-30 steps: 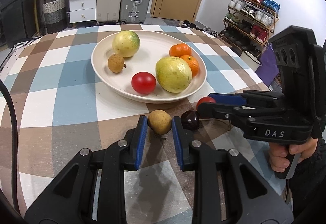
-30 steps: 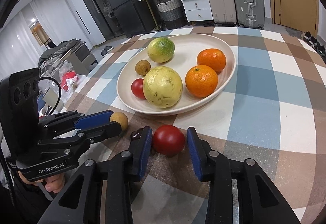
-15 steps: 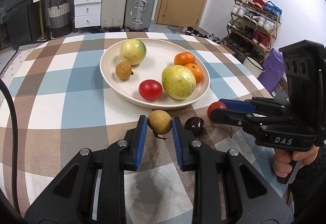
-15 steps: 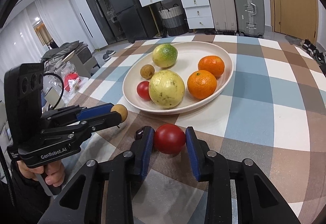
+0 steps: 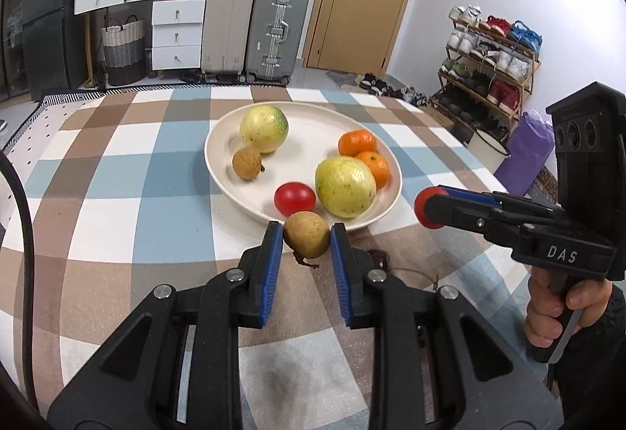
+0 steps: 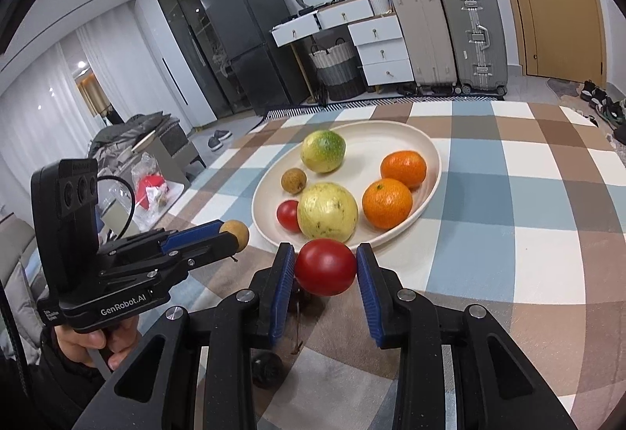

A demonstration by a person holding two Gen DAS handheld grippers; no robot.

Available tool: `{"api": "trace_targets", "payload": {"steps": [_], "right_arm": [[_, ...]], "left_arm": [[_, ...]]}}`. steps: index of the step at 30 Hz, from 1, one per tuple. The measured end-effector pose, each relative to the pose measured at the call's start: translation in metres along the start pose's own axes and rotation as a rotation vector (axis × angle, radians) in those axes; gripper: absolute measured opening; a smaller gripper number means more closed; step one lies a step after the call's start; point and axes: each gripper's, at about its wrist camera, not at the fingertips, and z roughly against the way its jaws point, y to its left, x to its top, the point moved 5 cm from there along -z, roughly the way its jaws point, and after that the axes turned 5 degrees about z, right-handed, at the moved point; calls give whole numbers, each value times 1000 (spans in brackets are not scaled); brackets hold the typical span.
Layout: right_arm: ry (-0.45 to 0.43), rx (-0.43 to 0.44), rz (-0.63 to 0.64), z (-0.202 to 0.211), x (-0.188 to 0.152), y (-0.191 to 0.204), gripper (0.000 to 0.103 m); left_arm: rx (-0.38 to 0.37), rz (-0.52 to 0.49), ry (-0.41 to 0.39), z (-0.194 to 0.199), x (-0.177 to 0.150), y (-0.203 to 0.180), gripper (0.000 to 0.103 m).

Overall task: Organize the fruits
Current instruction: 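Carry the tomato and longan over the plate with both tools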

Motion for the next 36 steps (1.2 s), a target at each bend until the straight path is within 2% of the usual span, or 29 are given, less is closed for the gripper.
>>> {"api": "trace_targets", "payload": {"steps": [17,32,36], "right_arm": [[-48,-37,-115,5,26,-15,33],[-37,-59,-162,-23,48,-16,33],[-19,-71,-157,-35,48,-17,33]], "left_arm": [[49,-57,-54,0,24,-13,22],[101,-67,-67,-35,45,-7,22],[95,-44,-64,-42,47,0,22]]}}
